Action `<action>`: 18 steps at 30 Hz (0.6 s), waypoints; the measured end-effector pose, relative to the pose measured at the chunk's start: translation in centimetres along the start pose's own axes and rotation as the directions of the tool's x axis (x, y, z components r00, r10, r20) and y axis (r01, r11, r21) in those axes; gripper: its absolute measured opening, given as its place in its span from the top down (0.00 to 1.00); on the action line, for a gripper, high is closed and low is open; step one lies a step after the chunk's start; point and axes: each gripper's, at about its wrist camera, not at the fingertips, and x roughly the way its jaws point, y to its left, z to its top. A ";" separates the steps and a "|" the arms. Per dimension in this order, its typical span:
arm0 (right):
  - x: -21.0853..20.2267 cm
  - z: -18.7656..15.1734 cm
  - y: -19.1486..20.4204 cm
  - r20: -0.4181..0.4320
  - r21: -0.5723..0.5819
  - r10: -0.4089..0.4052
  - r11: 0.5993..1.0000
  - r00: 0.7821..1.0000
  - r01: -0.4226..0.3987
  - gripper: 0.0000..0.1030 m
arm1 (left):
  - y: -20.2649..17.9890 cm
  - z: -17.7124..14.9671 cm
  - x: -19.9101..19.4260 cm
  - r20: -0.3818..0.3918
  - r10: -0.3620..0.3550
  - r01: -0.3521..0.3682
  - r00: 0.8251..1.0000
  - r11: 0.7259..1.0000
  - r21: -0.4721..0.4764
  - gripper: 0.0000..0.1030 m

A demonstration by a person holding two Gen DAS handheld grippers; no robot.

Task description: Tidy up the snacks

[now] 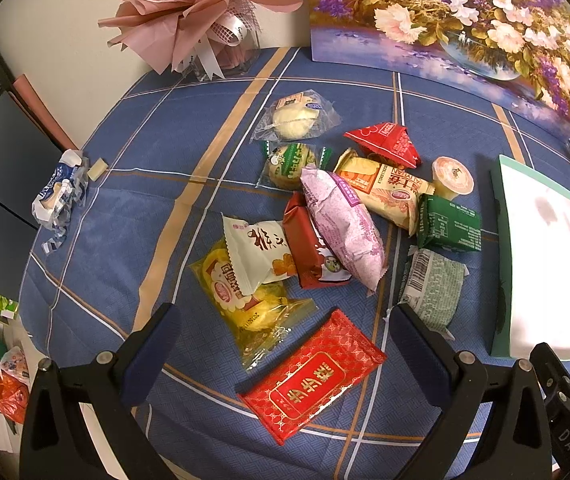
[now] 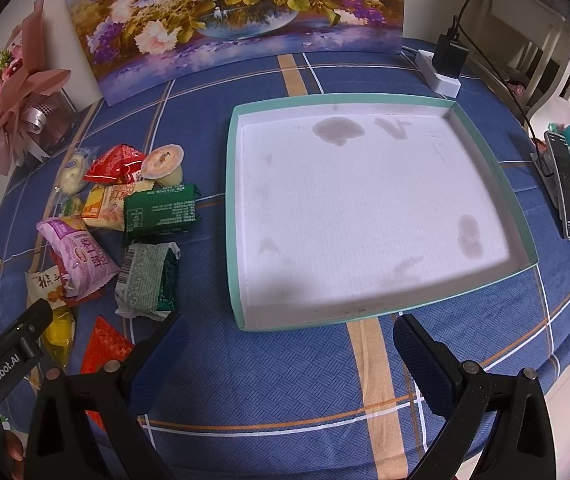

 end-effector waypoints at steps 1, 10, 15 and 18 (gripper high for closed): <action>0.0 -0.1 0.0 0.000 -0.001 0.000 1.000 1.000 0.000 0.00 | 0.0 0.0 0.0 -0.001 -0.001 0.001 1.000 1.000 0.000 0.00; 0.1 -0.2 0.0 -0.003 -0.004 -0.002 1.000 1.000 0.002 0.00 | -0.2 -0.2 0.6 -0.006 -0.001 0.001 1.000 1.000 0.001 0.00; 0.0 -0.2 0.2 -0.009 -0.009 -0.004 1.000 1.000 0.004 0.00 | 0.1 -0.7 0.9 -0.045 -0.016 0.016 0.999 1.000 -0.006 0.00; -0.3 -0.2 0.4 -0.007 -0.017 -0.001 1.000 1.000 0.001 0.00 | 0.4 -1.0 1.1 -0.072 -0.031 0.030 0.997 0.999 -0.014 0.00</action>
